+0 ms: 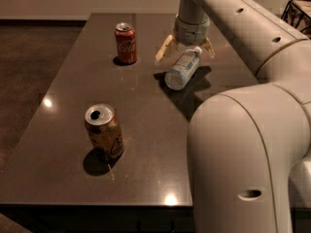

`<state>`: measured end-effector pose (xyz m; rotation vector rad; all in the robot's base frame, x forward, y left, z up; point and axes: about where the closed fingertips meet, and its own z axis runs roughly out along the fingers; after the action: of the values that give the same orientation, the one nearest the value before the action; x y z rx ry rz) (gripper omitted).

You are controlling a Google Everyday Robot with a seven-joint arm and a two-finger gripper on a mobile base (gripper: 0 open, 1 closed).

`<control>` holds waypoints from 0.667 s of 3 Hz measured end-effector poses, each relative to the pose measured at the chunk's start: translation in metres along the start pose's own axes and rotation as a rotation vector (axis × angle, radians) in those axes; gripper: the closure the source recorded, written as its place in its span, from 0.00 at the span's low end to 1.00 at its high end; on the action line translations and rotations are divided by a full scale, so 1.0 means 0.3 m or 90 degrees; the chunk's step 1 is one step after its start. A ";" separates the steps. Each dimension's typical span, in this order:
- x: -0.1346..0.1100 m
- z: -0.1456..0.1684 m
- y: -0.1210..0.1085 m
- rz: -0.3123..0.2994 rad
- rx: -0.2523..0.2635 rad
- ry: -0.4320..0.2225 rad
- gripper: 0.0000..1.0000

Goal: Place blue plastic bottle upright

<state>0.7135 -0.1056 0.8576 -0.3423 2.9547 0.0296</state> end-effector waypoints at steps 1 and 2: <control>-0.003 -0.003 -0.017 -0.001 0.006 0.002 0.18; -0.005 -0.021 -0.017 -0.020 0.003 -0.005 0.42</control>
Offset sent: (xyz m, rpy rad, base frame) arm -0.0121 -0.0123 0.0213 -0.0213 0.0153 0.0710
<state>0.7152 -0.1104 0.8640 -0.3873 2.9411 0.0201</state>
